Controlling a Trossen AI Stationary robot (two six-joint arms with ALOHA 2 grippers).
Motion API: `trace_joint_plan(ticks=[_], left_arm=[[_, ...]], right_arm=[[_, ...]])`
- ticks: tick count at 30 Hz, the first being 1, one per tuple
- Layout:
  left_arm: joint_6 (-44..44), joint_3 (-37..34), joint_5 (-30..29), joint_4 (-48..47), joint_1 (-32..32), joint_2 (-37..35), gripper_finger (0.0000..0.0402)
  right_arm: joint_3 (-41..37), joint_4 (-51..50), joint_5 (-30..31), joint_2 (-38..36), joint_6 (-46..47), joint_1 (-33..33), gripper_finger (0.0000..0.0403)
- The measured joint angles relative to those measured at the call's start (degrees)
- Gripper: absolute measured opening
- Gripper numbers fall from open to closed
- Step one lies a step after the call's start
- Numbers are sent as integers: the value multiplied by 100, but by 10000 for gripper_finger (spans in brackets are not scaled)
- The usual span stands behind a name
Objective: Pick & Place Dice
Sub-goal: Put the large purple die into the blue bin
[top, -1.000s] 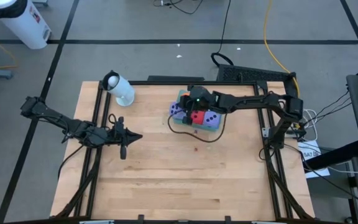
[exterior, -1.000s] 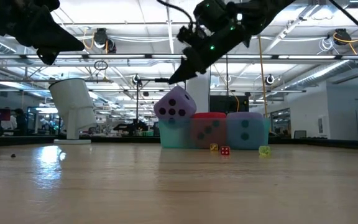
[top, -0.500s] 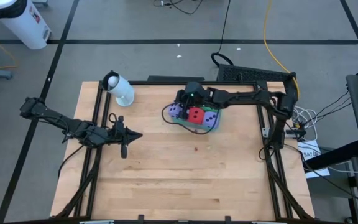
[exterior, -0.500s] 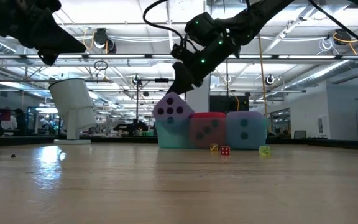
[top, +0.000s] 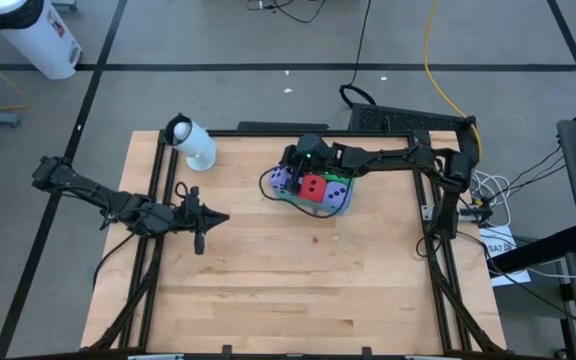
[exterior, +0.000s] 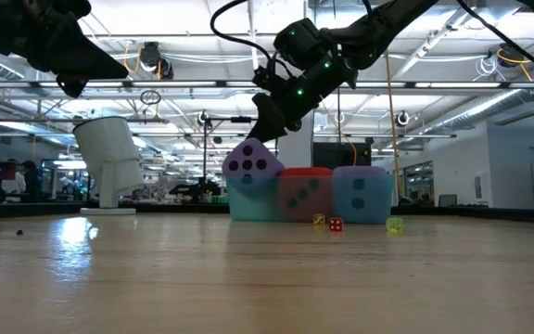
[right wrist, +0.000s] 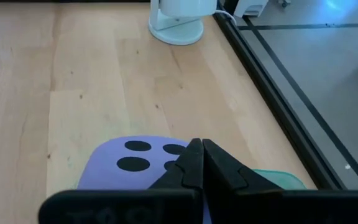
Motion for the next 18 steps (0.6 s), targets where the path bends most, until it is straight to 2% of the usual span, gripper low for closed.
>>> trace_joint_plan(ticks=[8, 13, 18], left_arm=[[-28, 0, 2, 6, 0, -1, 5], [-63, 0, 2, 10, 0, -1, 5], [-72, 0, 4, 21, 0, 0, 5]], right_arm=[[-33, -736, 411, -207, 31, 192, 0], [-556, 68, 445, -236, 242, 215, 0], [-846, 392, 504, -245, 398, 215, 0]])
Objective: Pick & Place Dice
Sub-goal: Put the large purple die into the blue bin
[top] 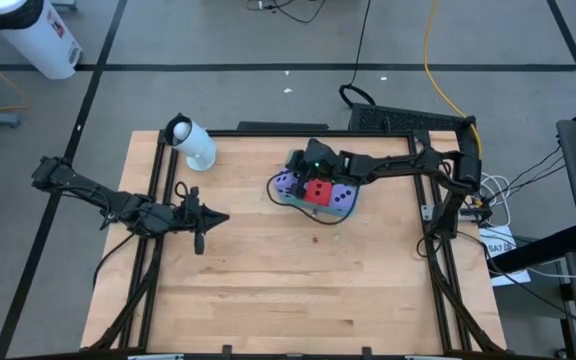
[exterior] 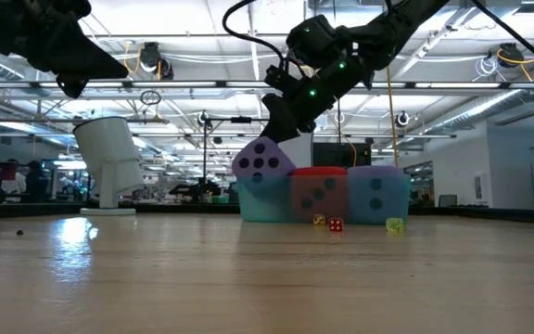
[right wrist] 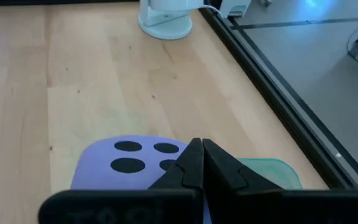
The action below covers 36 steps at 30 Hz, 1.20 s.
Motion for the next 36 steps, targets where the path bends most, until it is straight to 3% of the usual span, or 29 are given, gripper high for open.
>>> trace_joint_plan(ticks=[7, 25, 36], left_arm=[[4, 0, -11, 5, 0, 0, 5], [-2, 0, -33, 4, 0, -1, 5], [-17, 0, -35, 7, 0, -1, 5]], right_arm=[[-271, 145, 354, -4, 15, 103, 0], [-391, -165, 319, -53, -153, 443, 0], [-420, 719, 555, -677, -480, 746, 0]])
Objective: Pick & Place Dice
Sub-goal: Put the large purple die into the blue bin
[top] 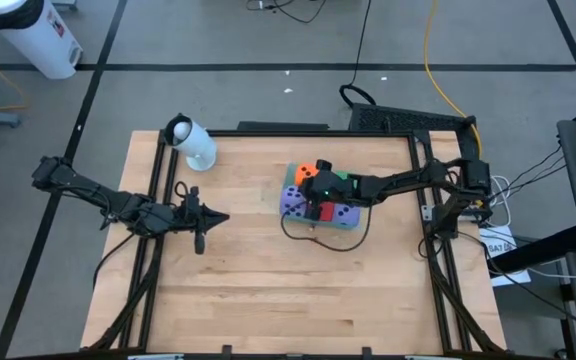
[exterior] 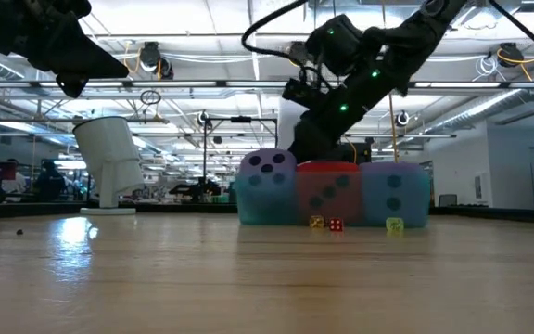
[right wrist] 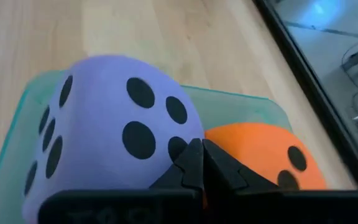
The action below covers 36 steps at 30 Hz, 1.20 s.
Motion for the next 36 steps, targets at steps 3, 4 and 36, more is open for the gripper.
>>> trace_joint_plan(ticks=[3, 4, 36], left_arm=[[2, 0, 0, 0, 0, 2, 5], [2, 0, 0, -2, 0, 0, 5], [11, -2, 37, 40, -2, 2, 5]], right_arm=[[-15, 177, -31, -167, -83, 94, 0], [-15, 161, -29, -254, -92, 121, 0], [-611, 750, -1079, -169, 1055, 428, 0]])
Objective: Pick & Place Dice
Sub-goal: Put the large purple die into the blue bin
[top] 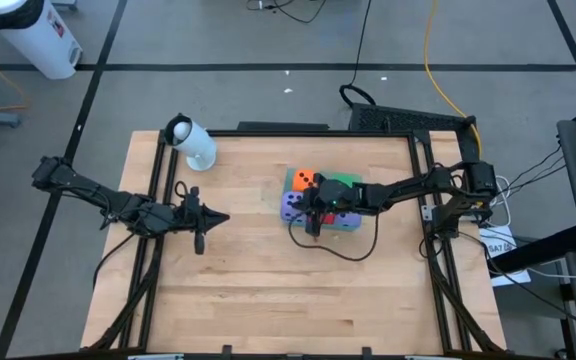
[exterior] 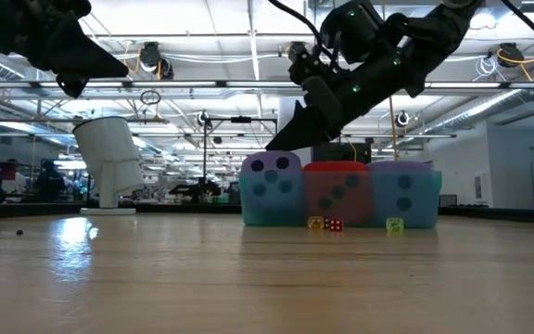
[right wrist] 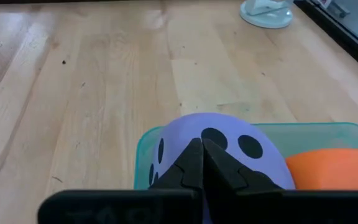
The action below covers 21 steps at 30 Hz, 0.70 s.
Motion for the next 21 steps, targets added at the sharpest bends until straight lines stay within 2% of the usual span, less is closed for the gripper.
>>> trace_joint_plan(ticks=[21], left_arm=[[-5, 0, 2, 54, 2, 0, 5]], right_arm=[[-722, -98, -219, 9, 115, 66, 0]])
